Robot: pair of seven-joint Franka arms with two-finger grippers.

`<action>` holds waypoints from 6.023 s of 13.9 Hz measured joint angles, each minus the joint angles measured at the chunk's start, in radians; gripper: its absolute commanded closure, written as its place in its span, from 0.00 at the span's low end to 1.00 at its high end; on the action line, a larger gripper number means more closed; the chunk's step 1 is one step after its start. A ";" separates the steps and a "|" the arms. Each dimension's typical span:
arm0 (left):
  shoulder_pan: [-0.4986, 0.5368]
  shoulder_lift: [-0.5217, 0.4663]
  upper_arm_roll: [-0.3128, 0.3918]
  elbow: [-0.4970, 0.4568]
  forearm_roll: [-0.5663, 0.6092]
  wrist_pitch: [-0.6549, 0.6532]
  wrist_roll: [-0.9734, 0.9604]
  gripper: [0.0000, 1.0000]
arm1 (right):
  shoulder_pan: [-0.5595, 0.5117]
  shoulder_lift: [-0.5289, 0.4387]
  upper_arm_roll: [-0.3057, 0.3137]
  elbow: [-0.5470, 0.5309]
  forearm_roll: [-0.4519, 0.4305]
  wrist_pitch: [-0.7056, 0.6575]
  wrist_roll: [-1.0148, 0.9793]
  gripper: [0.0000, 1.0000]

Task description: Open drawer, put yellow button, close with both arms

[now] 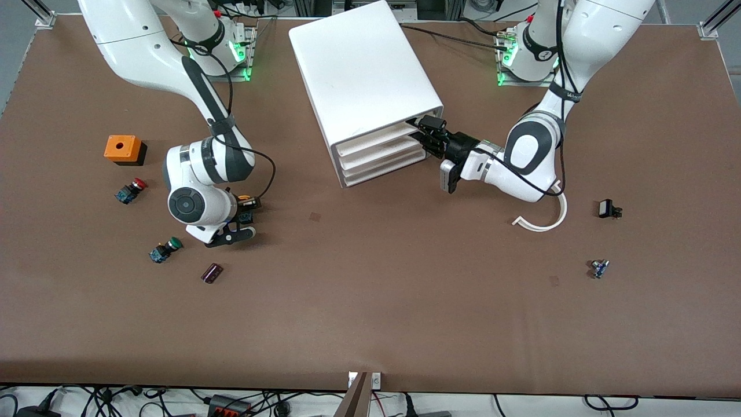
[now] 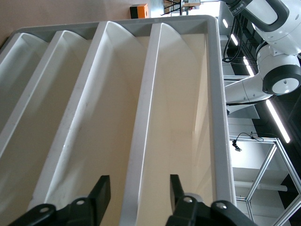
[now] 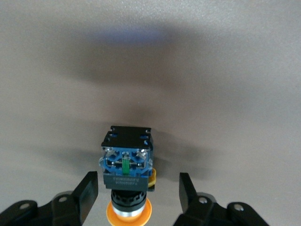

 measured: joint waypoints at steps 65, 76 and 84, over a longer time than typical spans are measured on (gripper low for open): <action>0.109 0.090 0.021 0.842 1.319 -0.113 -1.116 0.00 | 0.455 0.098 0.118 0.689 0.163 -0.210 1.956 0.00; 0.110 0.090 0.021 0.842 1.319 -0.113 -1.138 0.00 | 0.457 0.093 0.092 0.785 0.152 -0.270 1.961 0.00; 0.106 0.090 0.018 0.842 1.319 -0.113 -1.139 0.00 | 0.321 0.023 0.046 0.829 0.136 -0.456 1.667 0.00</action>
